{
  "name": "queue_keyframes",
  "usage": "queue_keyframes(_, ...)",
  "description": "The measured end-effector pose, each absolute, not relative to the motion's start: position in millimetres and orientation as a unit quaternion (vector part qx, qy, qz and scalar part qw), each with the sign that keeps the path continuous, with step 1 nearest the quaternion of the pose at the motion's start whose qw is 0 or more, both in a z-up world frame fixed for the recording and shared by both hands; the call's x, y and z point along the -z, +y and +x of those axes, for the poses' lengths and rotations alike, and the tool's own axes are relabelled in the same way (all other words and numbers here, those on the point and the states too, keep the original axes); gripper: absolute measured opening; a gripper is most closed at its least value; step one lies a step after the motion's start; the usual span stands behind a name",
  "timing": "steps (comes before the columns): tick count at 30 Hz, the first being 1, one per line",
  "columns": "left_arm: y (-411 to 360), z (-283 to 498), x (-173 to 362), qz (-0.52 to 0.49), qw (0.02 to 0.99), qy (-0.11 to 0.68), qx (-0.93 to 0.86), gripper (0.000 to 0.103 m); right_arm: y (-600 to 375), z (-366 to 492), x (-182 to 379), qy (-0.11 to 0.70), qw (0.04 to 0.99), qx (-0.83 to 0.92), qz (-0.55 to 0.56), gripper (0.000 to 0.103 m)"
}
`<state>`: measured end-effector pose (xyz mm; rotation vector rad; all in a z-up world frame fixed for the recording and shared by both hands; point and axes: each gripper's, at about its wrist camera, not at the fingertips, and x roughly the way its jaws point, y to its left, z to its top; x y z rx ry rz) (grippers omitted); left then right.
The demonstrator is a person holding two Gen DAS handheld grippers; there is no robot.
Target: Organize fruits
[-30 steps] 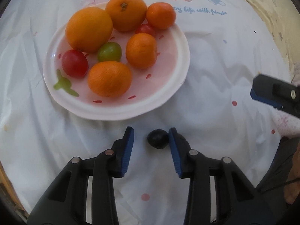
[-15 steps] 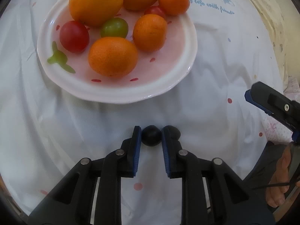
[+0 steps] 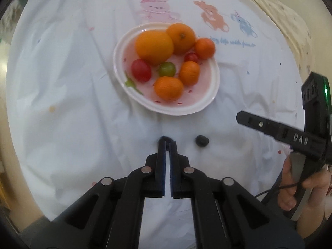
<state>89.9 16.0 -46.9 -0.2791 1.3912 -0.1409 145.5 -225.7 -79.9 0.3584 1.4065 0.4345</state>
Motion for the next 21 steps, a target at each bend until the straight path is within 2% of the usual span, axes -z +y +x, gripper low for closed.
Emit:
queue_keyframes(1,18,91,53,-0.14,0.752,0.641,0.061,0.004,-222,145,80,0.639,0.727,-0.198,0.157,0.069)
queue_keyframes(3,12,92,63,-0.155,0.748,0.643,0.062,0.013,-218,143,81,0.64,0.727,-0.198,0.152,0.069)
queue_keyframes(4,7,93,70,-0.149,0.746,0.646,0.057,0.034,-217,142,81,0.641,0.727,-0.197,0.15,0.069)
queue_keyframes(5,1,92,73,-0.141,0.748,0.646,0.053,0.049,-217,142,81,0.641,0.727,-0.197,0.149,0.069)
queue_keyframes(10,-20,99,90,-0.094,0.75,0.652,0.059,0.047,-220,143,84,0.643,0.728,-0.19,0.144,0.069)
queue_keyframes(11,-24,102,93,-0.088,0.749,0.654,0.059,0.043,-222,143,85,0.643,0.728,-0.187,0.147,0.069)
queue_keyframes(12,-26,104,96,-0.082,0.748,0.656,0.059,0.036,-224,144,85,0.643,0.728,-0.185,0.15,0.069)
queue_keyframes(14,-33,108,101,-0.069,0.744,0.661,0.062,0.032,-226,145,86,0.643,0.728,-0.182,0.153,0.069)
queue_keyframes(16,-37,108,104,-0.055,0.742,0.666,0.06,0.02,-227,146,86,0.644,0.728,-0.181,0.153,0.069)
queue_keyframes(21,-41,105,93,-0.028,0.756,0.651,0.06,0.019,-223,146,88,0.647,0.723,-0.187,0.15,0.069)
